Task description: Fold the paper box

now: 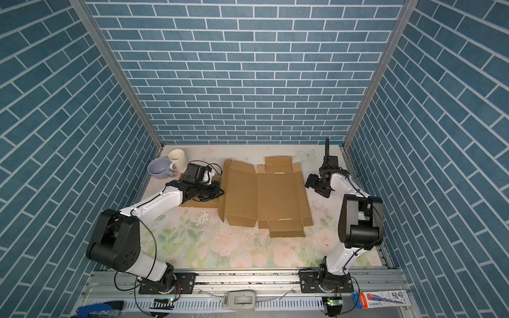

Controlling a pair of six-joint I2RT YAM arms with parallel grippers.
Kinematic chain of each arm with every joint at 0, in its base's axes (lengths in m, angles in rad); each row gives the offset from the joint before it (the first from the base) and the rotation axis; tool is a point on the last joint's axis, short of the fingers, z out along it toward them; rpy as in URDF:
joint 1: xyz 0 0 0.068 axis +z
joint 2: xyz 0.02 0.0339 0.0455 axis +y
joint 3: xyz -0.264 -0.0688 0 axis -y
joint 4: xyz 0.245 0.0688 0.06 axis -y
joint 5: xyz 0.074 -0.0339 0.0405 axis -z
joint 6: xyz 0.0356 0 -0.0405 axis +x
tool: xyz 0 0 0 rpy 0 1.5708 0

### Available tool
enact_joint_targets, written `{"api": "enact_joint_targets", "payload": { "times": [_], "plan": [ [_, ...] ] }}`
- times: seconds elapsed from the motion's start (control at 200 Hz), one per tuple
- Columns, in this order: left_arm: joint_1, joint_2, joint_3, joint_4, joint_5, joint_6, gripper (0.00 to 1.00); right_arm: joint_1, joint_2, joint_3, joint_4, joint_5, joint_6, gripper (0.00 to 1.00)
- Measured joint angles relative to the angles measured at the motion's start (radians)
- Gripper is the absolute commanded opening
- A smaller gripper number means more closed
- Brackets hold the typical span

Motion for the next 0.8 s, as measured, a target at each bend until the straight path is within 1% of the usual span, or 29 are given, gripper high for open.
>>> {"api": "enact_joint_targets", "payload": {
  "times": [0.11, 0.4, 0.52, 0.565, 0.62, 0.8],
  "plan": [
    [0.002, 0.000, -0.003, -0.002, 0.004, 0.012, 0.05, 0.000, 0.046, -0.001, 0.008, -0.047, -0.007, 0.70],
    [0.011, 0.000, -0.023, 0.011, 0.007, 0.016, 0.05, 0.007, 0.119, -0.007, 0.021, -0.143, -0.034, 0.50],
    [0.011, 0.000, -0.029, 0.021, 0.008, 0.016, 0.05, 0.013, 0.122, -0.015, 0.022, -0.168, -0.041, 0.38],
    [0.011, 0.000, -0.029, 0.023, 0.009, 0.016, 0.05, 0.014, 0.122, -0.018, 0.028, -0.171, -0.042, 0.33],
    [0.012, -0.001, -0.029, 0.024, 0.010, 0.016, 0.05, 0.014, 0.121, -0.025, 0.034, -0.171, -0.048, 0.26],
    [0.008, -0.003, -0.034, 0.032, 0.010, 0.012, 0.05, 0.018, 0.097, -0.030, 0.036, -0.172, -0.048, 0.08]
  ]
}}
